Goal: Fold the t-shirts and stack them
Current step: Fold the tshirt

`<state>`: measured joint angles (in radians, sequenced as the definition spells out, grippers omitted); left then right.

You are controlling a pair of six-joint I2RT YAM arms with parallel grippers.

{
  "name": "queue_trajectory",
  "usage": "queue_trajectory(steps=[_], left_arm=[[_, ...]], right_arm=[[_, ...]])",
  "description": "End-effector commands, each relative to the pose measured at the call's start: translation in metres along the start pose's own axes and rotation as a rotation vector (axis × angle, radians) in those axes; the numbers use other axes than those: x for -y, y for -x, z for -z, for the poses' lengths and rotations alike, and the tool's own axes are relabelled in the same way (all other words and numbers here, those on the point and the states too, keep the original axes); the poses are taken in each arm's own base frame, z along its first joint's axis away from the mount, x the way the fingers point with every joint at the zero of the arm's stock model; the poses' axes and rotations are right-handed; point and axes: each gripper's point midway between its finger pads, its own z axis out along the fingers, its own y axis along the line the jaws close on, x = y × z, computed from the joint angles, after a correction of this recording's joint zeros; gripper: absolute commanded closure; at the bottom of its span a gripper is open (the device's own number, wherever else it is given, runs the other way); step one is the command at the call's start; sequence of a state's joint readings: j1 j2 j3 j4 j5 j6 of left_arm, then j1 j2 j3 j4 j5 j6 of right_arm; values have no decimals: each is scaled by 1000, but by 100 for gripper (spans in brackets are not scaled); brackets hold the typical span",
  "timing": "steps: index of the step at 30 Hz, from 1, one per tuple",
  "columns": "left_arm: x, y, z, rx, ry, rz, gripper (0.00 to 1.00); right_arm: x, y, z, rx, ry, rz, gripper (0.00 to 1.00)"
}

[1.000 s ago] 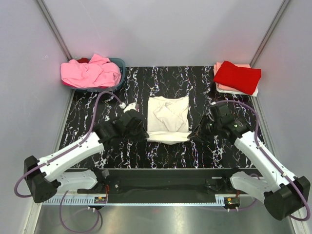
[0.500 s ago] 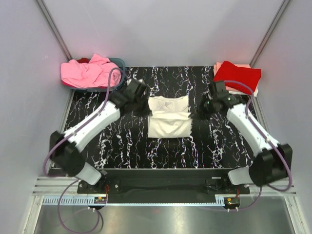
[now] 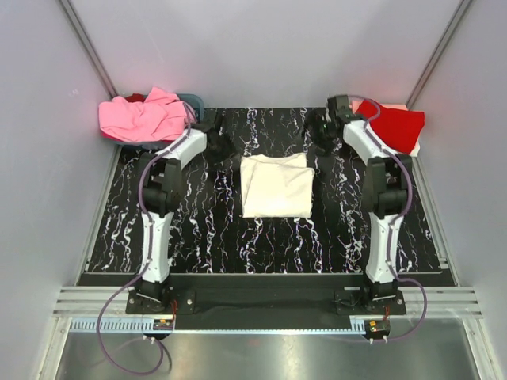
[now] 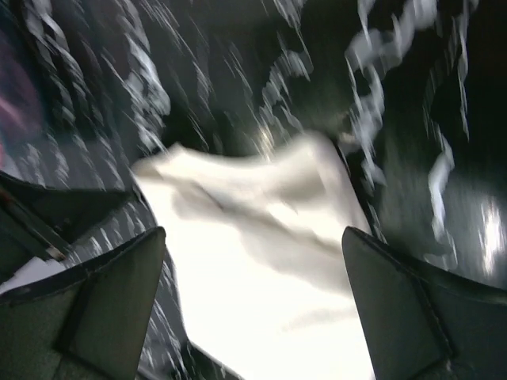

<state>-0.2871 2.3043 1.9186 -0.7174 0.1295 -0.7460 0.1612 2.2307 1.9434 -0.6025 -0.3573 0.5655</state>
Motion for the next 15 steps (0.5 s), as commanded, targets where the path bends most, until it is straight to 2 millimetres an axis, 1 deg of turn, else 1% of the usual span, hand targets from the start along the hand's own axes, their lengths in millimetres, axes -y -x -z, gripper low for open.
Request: queue_trajectory(steps=[1, 2, 3, 4, 5, 6, 7, 8, 9, 10, 11, 13, 14, 15], left_arm=[[49, 10, 81, 159, -211, -70, 32], [58, 15, 97, 201, -261, -91, 35], [53, 4, 93, 186, -258, -118, 36], [54, 1, 95, 188, -272, -137, 36], [57, -1, 97, 192, -291, -157, 37], [55, -5, 95, 184, -291, -177, 38], [52, -10, 90, 166, -288, -183, 39], [52, -14, 84, 145, -301, -193, 40], [52, -17, 80, 132, -305, -206, 42], [54, -18, 77, 124, -314, -214, 42], [55, -22, 70, 108, -323, -224, 43], [58, -27, 63, 96, -325, -248, 43], [59, -28, 56, 82, -322, -255, 43], [59, -30, 53, 75, -319, -264, 44]], right_arm=[[-42, -3, 71, 136, 122, 104, 0], [-25, -19, 69, 111, 82, 90, 0], [-27, -22, 81, 126, 83, 95, 0], [-20, -27, 83, 130, 58, 91, 0], [-8, -39, 81, 112, 33, 84, 0], [-7, -41, 88, 124, 28, 88, 0], [1, -43, 88, 132, -2, 85, 0], [13, -53, 86, 112, -36, 74, 0], [18, -56, 87, 110, -53, 70, 0], [25, -60, 84, 102, -74, 67, 0], [32, -67, 81, 86, -89, 62, 1], [46, -74, 73, 64, -126, 51, 0], [52, -78, 65, 46, -136, 45, 2], [54, -79, 62, 34, -132, 43, 5]])
